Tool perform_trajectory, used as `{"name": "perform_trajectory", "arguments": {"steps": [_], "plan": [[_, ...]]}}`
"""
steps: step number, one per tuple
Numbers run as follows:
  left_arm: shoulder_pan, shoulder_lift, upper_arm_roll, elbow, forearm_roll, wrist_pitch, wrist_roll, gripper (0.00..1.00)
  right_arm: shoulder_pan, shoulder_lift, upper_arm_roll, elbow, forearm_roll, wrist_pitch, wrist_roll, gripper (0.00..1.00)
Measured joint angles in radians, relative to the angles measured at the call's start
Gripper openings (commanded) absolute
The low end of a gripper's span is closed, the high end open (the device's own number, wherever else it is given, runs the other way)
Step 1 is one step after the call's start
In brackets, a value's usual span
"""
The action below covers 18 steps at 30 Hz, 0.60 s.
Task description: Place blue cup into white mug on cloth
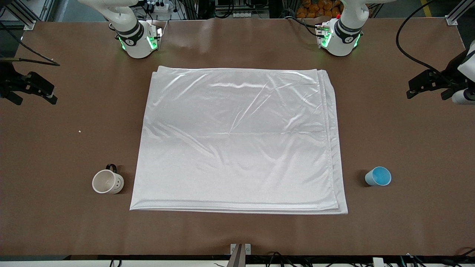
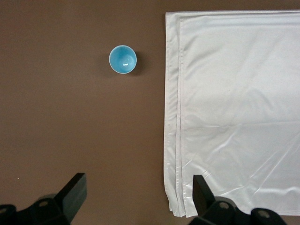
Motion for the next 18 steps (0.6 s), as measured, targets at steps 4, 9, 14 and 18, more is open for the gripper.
{"name": "perform_trajectory", "arguments": {"steps": [4, 9, 14, 18], "plan": [[0.000, 0.000, 0.001, 0.000, 0.001, 0.000, 0.002, 1.00, 0.000, 0.001, 0.000, 0.000, 0.000, 0.000, 0.000, 1.00], [0.000, 0.000, 0.006, 0.000, 0.002, 0.000, 0.005, 1.00, 0.000, 0.002, -0.001, 0.000, 0.000, 0.000, 0.000, 1.00], [0.000, 0.001, 0.009, -0.003, 0.004, 0.000, 0.007, 1.00, 0.000, 0.003, -0.001, 0.000, 0.000, -0.001, 0.000, 1.00], [0.000, 0.012, 0.010, -0.010, 0.042, 0.000, 0.008, 1.00, 0.000, 0.005, -0.001, 0.000, 0.000, -0.001, 0.000, 1.00]]}}
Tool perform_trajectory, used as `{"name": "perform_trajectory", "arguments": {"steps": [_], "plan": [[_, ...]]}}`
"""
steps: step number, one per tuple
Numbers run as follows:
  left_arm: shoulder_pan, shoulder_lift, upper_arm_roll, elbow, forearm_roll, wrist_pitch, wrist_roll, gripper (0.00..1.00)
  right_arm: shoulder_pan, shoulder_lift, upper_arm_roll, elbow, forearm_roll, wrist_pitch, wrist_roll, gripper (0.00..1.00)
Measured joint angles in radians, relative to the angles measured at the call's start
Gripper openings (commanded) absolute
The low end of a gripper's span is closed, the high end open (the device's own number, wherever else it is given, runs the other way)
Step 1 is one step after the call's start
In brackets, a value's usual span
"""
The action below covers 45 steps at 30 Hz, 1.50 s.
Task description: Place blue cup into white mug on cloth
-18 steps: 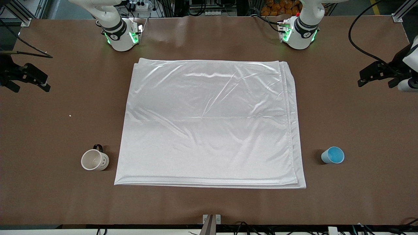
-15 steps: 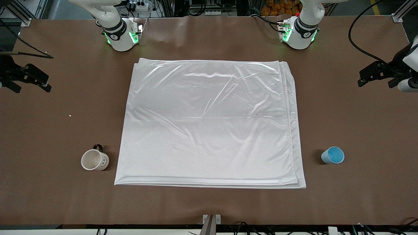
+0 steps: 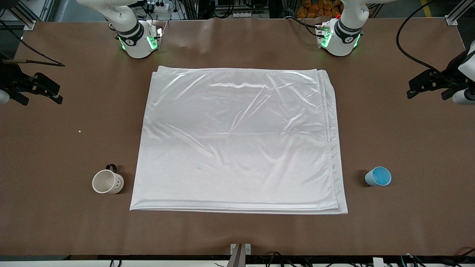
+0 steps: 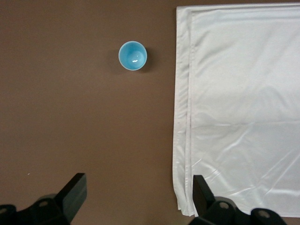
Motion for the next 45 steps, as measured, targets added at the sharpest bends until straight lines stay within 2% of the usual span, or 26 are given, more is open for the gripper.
{"name": "perform_trajectory", "arguments": {"steps": [4, 10, 16, 20, 28, 36, 45], "plan": [[0.000, 0.035, 0.000, -0.002, 0.051, 0.001, 0.002, 1.00, 0.000, 0.004, 0.000, 0.000, 0.000, -0.001, 0.000, 1.00], [0.011, 0.112, 0.004, 0.001, 0.065, 0.013, 0.003, 1.00, 0.000, 0.024, -0.002, -0.006, 0.000, -0.020, 0.000, 1.00], [0.063, 0.207, 0.009, 0.014, 0.065, 0.074, 0.068, 1.00, -0.002, 0.091, -0.007, -0.055, 0.000, -0.004, 0.000, 1.00], [0.076, 0.292, 0.010, 0.017, 0.065, 0.138, 0.086, 1.00, -0.014, 0.161, -0.012, -0.116, 0.000, 0.099, 0.000, 1.00], [0.078, 0.448, 0.010, 0.028, 0.065, 0.288, 0.086, 1.00, -0.022, 0.273, -0.014, -0.268, 0.015, 0.393, -0.006, 1.00], [0.103, 0.540, 0.012, 0.035, 0.065, 0.427, 0.093, 1.00, -0.022, 0.381, -0.012, -0.313, 0.021, 0.593, -0.027, 0.99], [0.120, 0.623, 0.011, 0.040, 0.065, 0.544, 0.111, 1.00, -0.025, 0.503, -0.013, -0.315, 0.065, 0.748, -0.079, 0.83]]}}
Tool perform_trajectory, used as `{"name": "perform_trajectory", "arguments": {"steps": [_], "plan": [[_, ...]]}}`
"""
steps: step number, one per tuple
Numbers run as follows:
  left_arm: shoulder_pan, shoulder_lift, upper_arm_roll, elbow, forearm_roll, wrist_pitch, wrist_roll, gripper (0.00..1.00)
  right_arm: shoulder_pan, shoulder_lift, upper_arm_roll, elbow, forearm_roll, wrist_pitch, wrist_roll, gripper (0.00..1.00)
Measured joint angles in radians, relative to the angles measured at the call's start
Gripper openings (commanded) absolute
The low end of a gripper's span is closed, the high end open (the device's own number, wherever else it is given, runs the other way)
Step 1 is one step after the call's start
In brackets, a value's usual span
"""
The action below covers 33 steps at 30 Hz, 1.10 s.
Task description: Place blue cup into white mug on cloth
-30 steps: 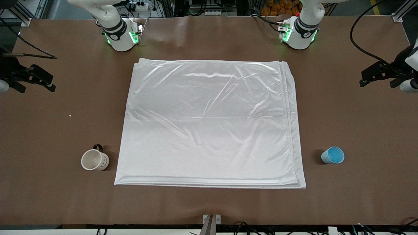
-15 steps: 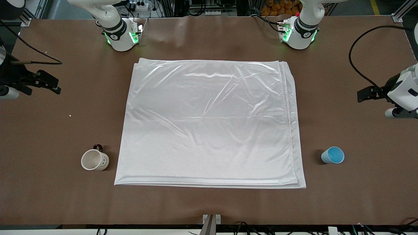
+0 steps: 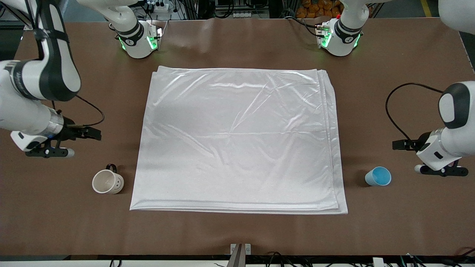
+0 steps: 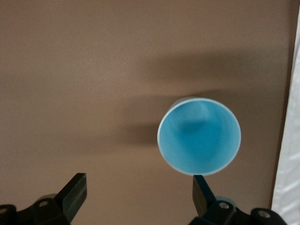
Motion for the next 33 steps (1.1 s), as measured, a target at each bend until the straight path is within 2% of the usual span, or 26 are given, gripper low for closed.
{"name": "perform_trajectory", "arguments": {"steps": [3, 6, 14, 15, 17, 19, 20, 21, 27, 33], "plan": [[-0.001, 0.019, -0.001, 0.002, 0.000, 0.038, 0.000, 1.00, -0.005, 0.029, 0.000, 0.000, 0.013, 0.040, -0.025, 0.74], [0.000, 0.036, 0.000, 0.003, 0.000, 0.074, 0.000, 1.00, -0.013, 0.052, -0.001, 0.002, 0.026, 0.067, -0.051, 0.57], [0.001, 0.075, 0.000, 0.008, 0.000, 0.146, 0.000, 1.00, -0.022, 0.090, 0.000, 0.034, 0.032, 0.084, -0.066, 0.01], [0.001, 0.079, 0.000, 0.008, 0.000, 0.151, 0.000, 1.00, -0.022, 0.091, 0.000, 0.037, 0.033, 0.084, -0.066, 0.00], [0.001, 0.086, -0.001, 0.009, 0.000, 0.162, 0.000, 0.58, -0.021, 0.092, 0.000, 0.043, 0.036, 0.084, -0.066, 0.00], [0.000, 0.091, -0.001, 0.010, 0.000, 0.173, 0.000, 0.24, -0.020, 0.092, 0.001, 0.048, 0.038, 0.083, -0.067, 0.00], [0.000, 0.094, -0.001, 0.010, 0.000, 0.176, 0.000, 0.10, -0.019, 0.092, 0.001, 0.051, 0.039, 0.082, -0.068, 0.00], [-0.001, 0.096, -0.002, 0.011, 0.000, 0.178, 0.000, 0.00, -0.018, 0.092, 0.001, 0.054, 0.039, 0.081, -0.069, 0.00], [0.000, 0.101, -0.002, 0.011, 0.000, 0.179, -0.003, 0.00, 0.005, 0.076, 0.004, 0.080, 0.039, 0.061, -0.073, 0.00], [0.002, 0.101, -0.002, 0.012, 0.000, 0.180, -0.003, 0.00, 0.057, 0.009, 0.006, 0.131, 0.043, -0.087, -0.027, 0.00]]}}
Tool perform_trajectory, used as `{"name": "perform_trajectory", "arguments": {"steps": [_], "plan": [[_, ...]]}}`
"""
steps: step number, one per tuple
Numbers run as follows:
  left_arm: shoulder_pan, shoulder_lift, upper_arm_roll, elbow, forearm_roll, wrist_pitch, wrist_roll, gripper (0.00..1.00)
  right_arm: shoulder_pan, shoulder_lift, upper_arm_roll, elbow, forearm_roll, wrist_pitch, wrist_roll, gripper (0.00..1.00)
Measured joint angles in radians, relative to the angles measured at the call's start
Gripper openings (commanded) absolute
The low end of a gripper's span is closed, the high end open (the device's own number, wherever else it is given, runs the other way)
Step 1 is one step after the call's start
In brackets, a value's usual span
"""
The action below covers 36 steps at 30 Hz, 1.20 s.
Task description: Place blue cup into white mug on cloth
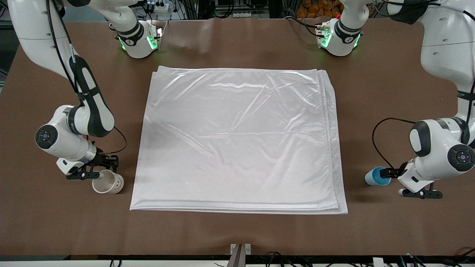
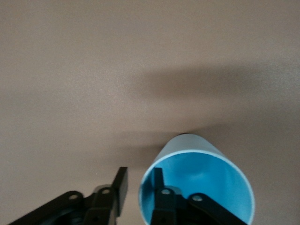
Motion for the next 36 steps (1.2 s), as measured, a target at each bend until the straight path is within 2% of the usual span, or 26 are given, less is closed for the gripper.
{"name": "perform_trajectory", "arguments": {"steps": [6, 10, 19, 24, 28, 36], "plan": [[0.000, -0.006, -0.003, 0.010, -0.002, 0.002, 0.000, 0.00, 0.097, -0.072, 0.010, 0.073, 0.001, -0.190, 0.195, 0.00], [-0.003, -0.016, -0.005, 0.019, -0.001, -0.001, 0.000, 0.00, 0.189, -0.090, 0.037, 0.115, 0.001, -0.238, 0.341, 0.00], [-0.009, -0.057, -0.013, 0.031, -0.027, -0.046, -0.045, 0.00, 0.373, -0.079, 0.080, 0.141, -0.001, -0.228, 0.507, 0.00], [-0.029, -0.089, -0.014, 0.031, -0.067, -0.087, -0.093, 0.00, 0.446, -0.053, 0.088, 0.148, -0.001, -0.170, 0.564, 0.00], [-0.060, -0.107, -0.017, 0.032, -0.082, -0.115, -0.164, 0.00, 0.497, -0.009, 0.118, 0.177, -0.004, -0.122, 0.624, 0.00], [-0.153, -0.139, -0.021, 0.032, -0.113, -0.167, -0.352, 0.00, 0.599, 0.103, 0.149, 0.257, -0.098, -0.071, 0.760, 0.00]]}}
